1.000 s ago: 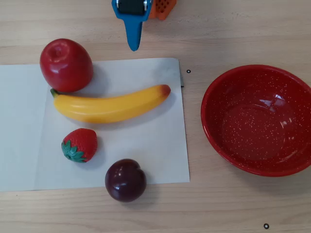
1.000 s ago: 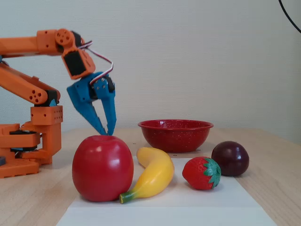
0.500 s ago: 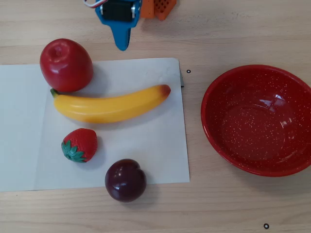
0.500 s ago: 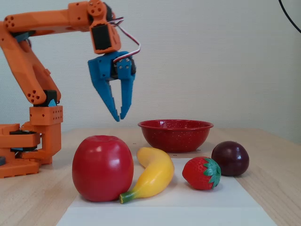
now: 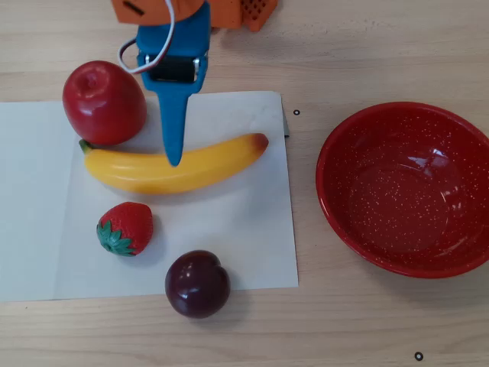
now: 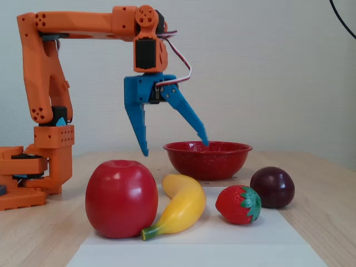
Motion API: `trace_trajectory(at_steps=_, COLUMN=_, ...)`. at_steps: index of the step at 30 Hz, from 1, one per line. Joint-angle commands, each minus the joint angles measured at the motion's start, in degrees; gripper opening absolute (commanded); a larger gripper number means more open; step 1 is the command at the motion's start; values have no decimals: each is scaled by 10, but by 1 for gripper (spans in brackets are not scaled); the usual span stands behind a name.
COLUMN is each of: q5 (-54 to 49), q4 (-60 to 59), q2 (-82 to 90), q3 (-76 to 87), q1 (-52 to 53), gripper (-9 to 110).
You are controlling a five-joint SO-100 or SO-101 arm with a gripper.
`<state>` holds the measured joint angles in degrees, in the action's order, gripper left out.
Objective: Grasp the banana and put it in the red bowl
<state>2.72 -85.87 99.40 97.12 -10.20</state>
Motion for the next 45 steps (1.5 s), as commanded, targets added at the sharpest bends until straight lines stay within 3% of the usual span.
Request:
trace_trajectory(at_steps=1, q5=20, q4=16, q2=11, q3=-63, q1=-11, gripper=59)
trace_trajectory(at_steps=20, q5=40, q4=82, q2=-135, q3=-104, q1=11, gripper=68)
trace_trajectory(at_steps=45, q5=30, q4=151, q2=-229, q3=-81, q1=32, gripper=63)
